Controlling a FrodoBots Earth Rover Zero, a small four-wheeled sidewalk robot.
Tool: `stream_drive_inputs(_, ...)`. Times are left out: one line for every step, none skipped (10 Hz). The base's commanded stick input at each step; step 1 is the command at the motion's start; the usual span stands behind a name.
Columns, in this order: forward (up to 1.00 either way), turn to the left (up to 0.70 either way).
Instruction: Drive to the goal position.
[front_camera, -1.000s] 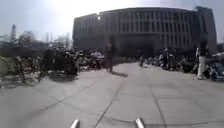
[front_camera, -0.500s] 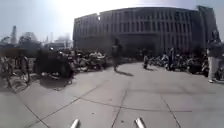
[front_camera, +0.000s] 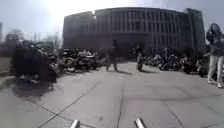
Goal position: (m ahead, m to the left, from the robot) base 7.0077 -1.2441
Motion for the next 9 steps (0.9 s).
stream_drive_inputs(1.00, 0.00)
stream_drive_inputs(1.00, 0.00)
stream_drive_inputs(1.00, 0.00)
stream_drive_inputs(1.00, 0.00)
stream_drive_inputs(1.00, 0.00)
stream_drive_inputs(1.00, 0.00)
stream_drive_inputs(1.00, 0.00)
stream_drive_inputs(1.00, 0.00)
stream_drive_inputs(1.00, 0.00)
